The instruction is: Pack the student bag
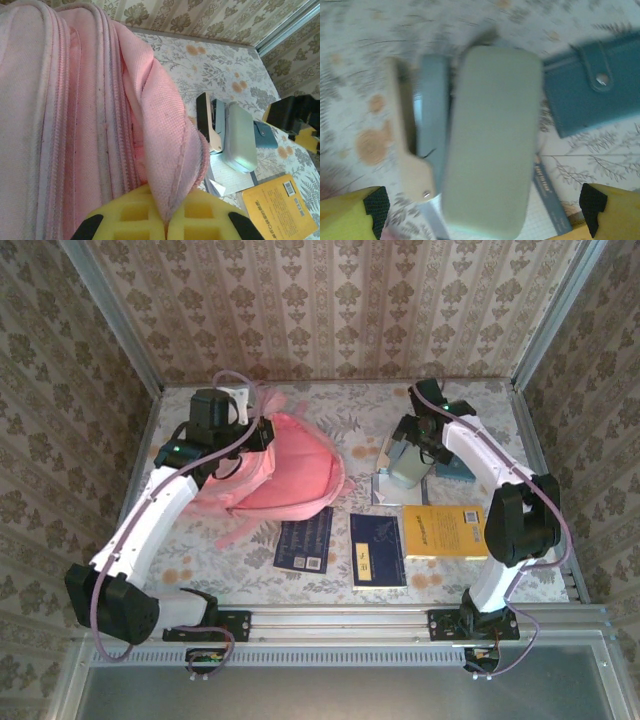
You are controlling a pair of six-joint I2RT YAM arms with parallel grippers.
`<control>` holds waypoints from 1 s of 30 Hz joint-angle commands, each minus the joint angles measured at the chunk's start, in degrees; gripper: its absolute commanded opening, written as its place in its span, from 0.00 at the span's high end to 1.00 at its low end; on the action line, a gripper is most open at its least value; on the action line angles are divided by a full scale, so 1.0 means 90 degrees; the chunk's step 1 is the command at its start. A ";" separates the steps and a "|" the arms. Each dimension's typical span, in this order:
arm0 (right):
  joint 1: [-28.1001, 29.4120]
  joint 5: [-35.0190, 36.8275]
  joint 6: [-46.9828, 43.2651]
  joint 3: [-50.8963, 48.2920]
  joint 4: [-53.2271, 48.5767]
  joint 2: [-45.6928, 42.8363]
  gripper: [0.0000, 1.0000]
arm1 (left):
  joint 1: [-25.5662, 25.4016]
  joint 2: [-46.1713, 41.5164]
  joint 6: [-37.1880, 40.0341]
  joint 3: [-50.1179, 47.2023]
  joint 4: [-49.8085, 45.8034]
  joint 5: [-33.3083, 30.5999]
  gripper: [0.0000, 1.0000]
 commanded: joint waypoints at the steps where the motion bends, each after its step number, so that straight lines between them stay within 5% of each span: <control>1: -0.0082 -0.0376 0.0834 -0.0140 -0.0199 0.0407 0.00 | -0.0056 -0.0438 -0.0065 -0.0052 0.0762 0.0028 1.00; 11: -0.0191 -0.0708 0.1374 -0.0275 0.0364 0.1289 0.00 | -0.0248 -0.0576 0.0147 -0.0008 0.0627 -0.0153 1.00; 20: -0.0231 -0.0935 0.1354 -0.0498 0.0917 0.1417 0.18 | -0.0252 -0.0510 0.0165 0.0002 0.0627 -0.0151 1.00; 30: -0.0155 -0.0274 0.0825 -0.0684 0.0727 -0.0019 0.24 | -0.0252 -0.0435 0.0260 0.0242 0.0424 -0.0191 1.00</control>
